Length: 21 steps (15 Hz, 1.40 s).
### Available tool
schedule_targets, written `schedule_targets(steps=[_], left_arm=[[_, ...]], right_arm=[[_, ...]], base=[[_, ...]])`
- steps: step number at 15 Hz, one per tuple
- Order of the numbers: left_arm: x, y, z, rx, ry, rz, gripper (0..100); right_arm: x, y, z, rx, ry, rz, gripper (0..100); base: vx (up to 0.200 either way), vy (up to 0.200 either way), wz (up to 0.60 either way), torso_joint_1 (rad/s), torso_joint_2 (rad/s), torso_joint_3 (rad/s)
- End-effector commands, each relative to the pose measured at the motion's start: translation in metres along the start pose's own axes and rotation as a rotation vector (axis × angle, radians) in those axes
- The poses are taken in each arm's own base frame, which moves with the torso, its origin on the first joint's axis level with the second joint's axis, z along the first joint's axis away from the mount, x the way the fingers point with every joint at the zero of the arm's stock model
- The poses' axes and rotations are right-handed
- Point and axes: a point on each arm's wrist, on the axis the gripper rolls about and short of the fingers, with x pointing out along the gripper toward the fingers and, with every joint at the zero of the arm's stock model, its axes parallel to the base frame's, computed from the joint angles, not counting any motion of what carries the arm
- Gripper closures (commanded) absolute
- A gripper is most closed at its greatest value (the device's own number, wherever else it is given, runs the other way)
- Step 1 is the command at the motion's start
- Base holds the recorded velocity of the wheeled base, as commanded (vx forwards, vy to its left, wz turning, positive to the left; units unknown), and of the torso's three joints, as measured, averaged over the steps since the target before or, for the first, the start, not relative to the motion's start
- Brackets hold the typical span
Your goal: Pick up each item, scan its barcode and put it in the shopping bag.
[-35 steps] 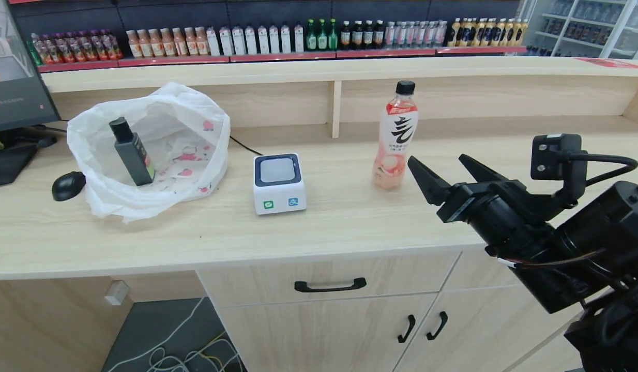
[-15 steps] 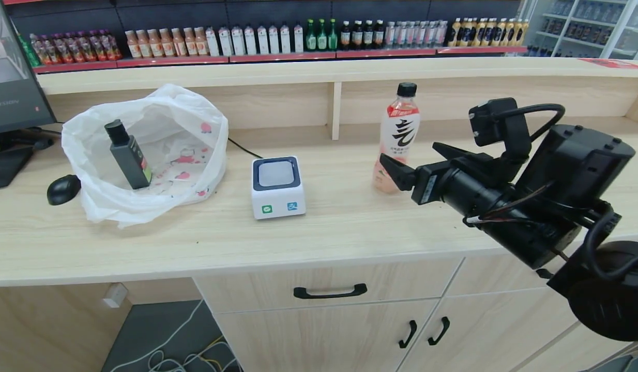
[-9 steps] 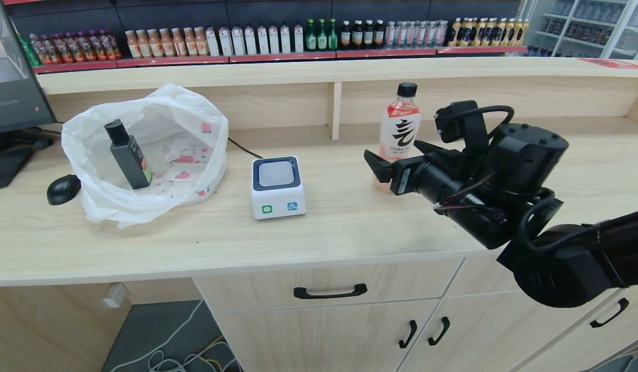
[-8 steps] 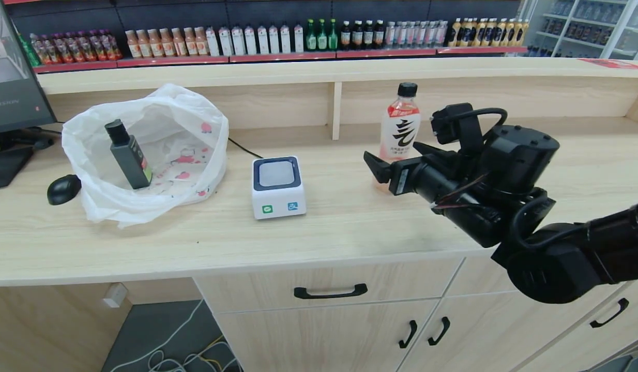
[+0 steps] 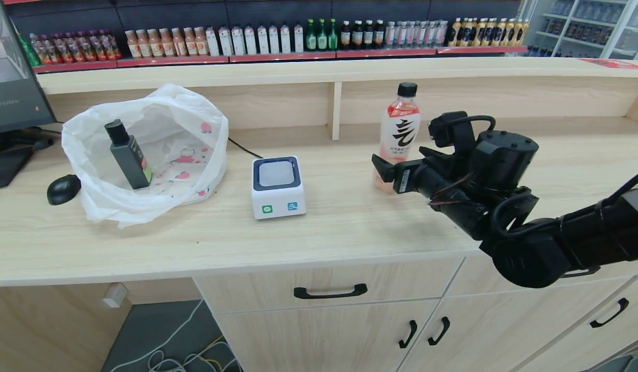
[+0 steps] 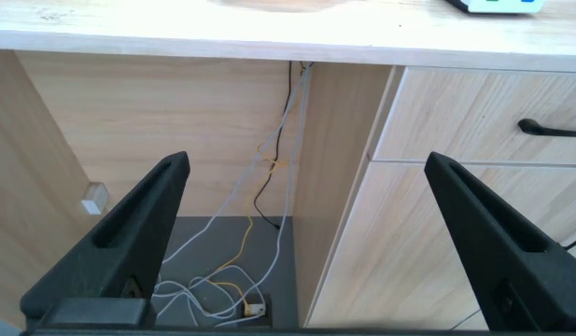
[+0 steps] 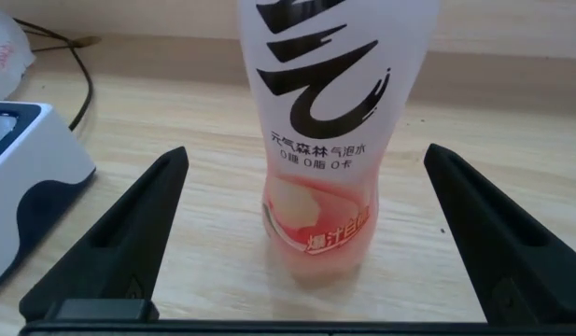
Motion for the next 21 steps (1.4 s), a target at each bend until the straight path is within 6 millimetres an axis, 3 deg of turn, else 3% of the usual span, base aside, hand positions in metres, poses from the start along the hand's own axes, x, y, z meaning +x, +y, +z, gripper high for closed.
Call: schedule_targets(steps=[1,8,15,21], left_arm=[[0.0,0.0,0.0,0.0,0.0,0.0,0],[0.0,0.0,0.0,0.0,0.0,0.0,0],[0.0,0.0,0.0,0.0,0.0,0.0,0],[0.0,0.0,0.0,0.0,0.0,0.0,0]], right_arm=[[0.012,0.001,-0.004,0.002,-0.011,-0.008,0],[0.043,0.004,-0.008,0.01,-0.059,-0.016,0],[0.049,-0.002,-0.014,0.008,-0.056,-0.022,0],[0.066,-0.005,-0.008,0.015,-0.115,-0.035,0]], base=[[0.0,0.0,0.0,0.0,0.0,0.0],[0.0,0.0,0.0,0.0,0.0,0.0],[0.0,0.0,0.0,0.0,0.0,0.0],[0.0,0.0,0.0,0.0,0.0,0.0]])
